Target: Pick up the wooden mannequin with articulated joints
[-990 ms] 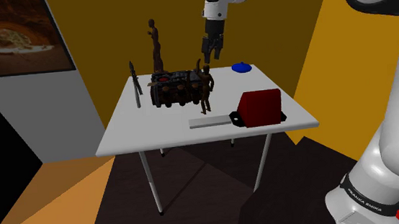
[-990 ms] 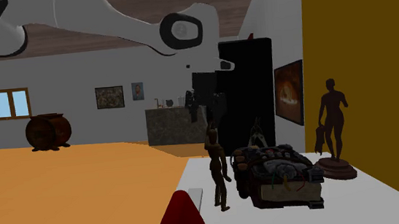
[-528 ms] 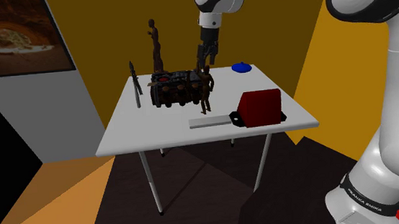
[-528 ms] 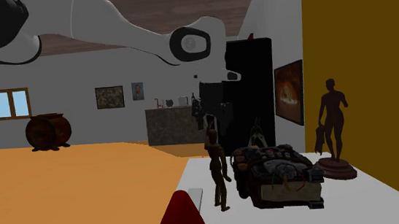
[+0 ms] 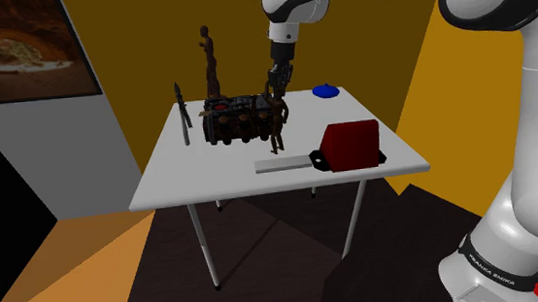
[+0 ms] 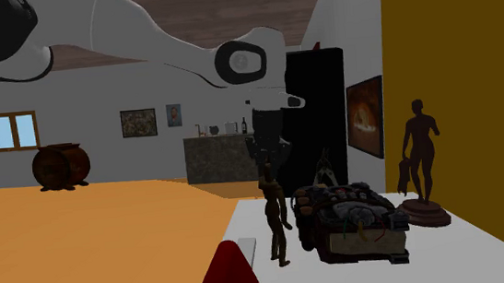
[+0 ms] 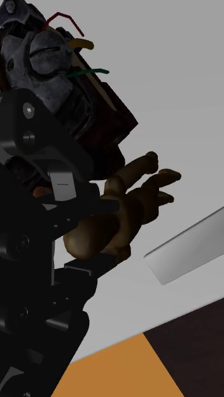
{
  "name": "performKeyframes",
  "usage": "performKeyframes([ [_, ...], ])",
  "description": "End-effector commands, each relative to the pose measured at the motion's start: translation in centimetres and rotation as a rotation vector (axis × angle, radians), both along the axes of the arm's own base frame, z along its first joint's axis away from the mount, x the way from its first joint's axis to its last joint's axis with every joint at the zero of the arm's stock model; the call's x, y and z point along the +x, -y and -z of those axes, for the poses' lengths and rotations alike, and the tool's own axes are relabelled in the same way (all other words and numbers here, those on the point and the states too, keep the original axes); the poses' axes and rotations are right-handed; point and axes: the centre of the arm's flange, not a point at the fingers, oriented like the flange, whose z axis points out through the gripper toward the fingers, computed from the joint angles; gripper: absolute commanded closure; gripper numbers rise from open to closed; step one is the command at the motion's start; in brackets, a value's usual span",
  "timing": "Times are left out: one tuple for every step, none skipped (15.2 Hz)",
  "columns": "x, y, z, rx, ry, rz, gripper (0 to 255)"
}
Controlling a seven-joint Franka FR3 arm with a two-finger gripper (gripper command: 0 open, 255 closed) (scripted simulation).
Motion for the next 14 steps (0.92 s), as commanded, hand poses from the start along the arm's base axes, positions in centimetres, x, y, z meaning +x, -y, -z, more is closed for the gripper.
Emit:
performKeyframes([
  [0.0, 0.0, 0.1, 0.001, -0.001, 0.0, 255],
  [0.0, 0.0, 0.1, 0.001, -0.001, 0.0, 255],
  [0.0, 0.0, 0.1, 0.001, -0.001, 0.0, 255],
  [0.0, 0.0, 0.1, 0.001, -0.001, 0.0, 255],
  [0.0, 0.0, 0.1, 0.001, -0.001, 0.0, 255],
  [0.0, -0.1, 0.1, 0.001, -0.001, 0.0, 255],
  [0.0, -0.1, -0.5, 0.001, -0.001, 0.0, 255],
  [0.0, -0.1, -1.0, 0.001, -0.001, 0.0, 255],
  [0.0, -0.1, -1.5, 0.001, -0.001, 0.0, 255],
  [0.0, -0.1, -2.0, 0.001, -0.001, 0.0, 255],
  [0.0, -0.1, -2.6, 0.001, -0.001, 0.0, 255],
  [0.0, -0.1, -3.1, 0.001, -0.001, 0.0, 255],
  [0.0, -0.1, -3.6, 0.001, -0.001, 0.0, 255],
  [0.0, -0.1, -4.2, 0.001, -0.001, 0.0, 255],
])
